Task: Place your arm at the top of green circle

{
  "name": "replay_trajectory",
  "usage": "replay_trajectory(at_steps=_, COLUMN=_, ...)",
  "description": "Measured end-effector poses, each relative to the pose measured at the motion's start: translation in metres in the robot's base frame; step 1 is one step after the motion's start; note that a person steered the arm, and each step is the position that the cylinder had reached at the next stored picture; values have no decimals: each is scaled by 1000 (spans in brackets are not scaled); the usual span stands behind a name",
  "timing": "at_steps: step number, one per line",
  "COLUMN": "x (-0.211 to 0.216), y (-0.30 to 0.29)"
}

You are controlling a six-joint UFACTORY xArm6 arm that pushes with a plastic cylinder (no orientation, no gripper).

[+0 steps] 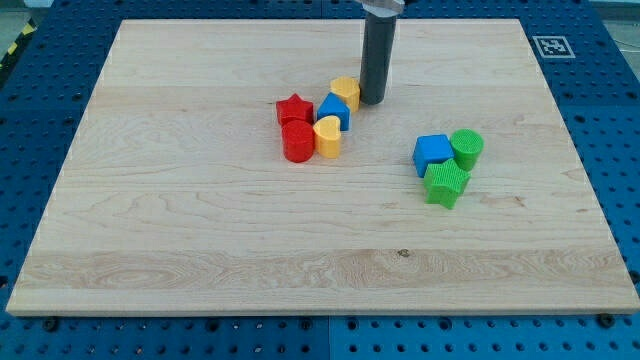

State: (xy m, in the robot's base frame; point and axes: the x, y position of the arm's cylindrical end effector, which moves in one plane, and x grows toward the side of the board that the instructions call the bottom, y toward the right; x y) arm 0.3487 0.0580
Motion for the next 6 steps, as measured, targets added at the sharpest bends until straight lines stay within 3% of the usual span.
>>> replay_trajectory(at_steps=6, x=-3, y=-49)
